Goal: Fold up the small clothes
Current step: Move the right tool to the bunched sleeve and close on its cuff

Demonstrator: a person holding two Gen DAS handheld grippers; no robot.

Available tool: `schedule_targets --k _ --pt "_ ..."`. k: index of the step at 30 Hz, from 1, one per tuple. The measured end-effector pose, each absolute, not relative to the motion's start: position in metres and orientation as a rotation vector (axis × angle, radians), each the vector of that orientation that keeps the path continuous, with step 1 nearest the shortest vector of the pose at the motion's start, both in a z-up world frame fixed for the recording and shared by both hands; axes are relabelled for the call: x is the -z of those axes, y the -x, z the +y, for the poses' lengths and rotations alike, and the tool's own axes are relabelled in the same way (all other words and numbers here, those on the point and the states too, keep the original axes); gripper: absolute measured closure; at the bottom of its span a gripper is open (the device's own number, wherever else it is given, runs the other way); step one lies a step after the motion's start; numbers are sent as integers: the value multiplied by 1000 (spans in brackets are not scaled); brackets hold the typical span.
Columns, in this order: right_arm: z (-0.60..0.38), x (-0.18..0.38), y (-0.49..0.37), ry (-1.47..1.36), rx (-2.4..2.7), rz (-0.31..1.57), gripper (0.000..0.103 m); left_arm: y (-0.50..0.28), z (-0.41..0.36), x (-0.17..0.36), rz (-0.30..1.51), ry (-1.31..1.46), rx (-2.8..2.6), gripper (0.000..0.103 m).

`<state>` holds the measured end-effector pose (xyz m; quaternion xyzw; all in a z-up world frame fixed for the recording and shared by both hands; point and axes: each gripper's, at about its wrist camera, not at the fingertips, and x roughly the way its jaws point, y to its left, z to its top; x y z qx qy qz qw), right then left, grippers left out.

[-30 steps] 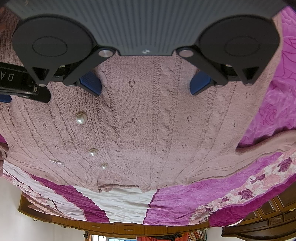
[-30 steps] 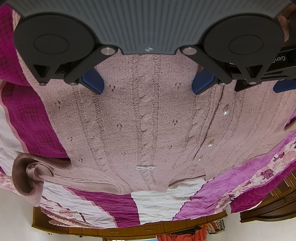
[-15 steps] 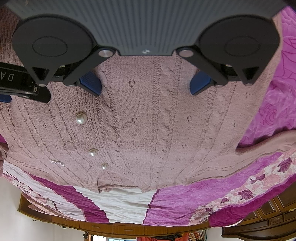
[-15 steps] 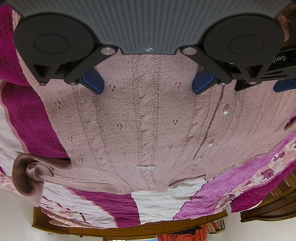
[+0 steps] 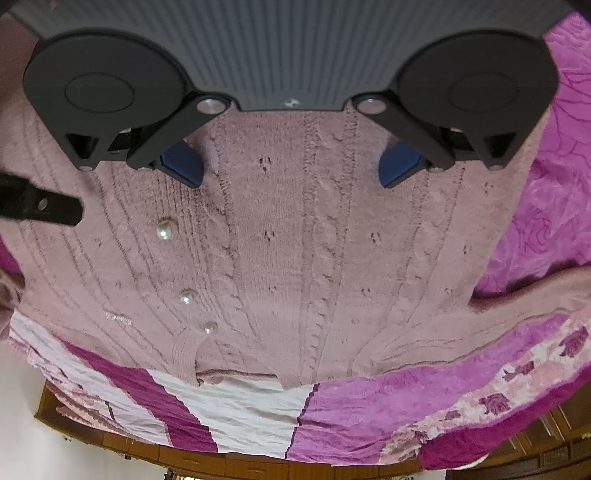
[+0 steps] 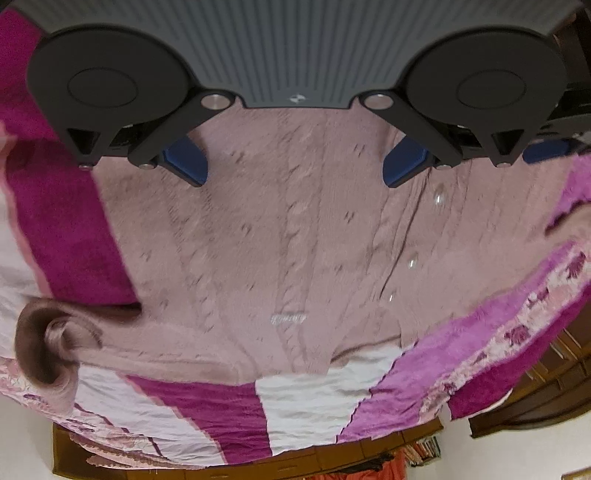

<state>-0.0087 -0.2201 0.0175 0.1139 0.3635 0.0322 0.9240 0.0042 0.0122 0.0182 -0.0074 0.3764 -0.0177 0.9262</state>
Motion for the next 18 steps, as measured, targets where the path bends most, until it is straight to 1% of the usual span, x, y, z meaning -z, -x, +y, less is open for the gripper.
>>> schedule_targets --k 4,10,15,18 --pt "-244 -38 3 -239 -48 705 0 -7 16 -27 770 52 32 0" --pt "-290 -63 -14 -231 25 611 0 -12 13 -29 771 33 27 0" --pt "-332 -67 -26 -268 129 538 0 -15 14 -17 802 33 6 0" --pt "-353 -65 -32 -273 170 534 0 -14 12 -14 797 17 0 0"
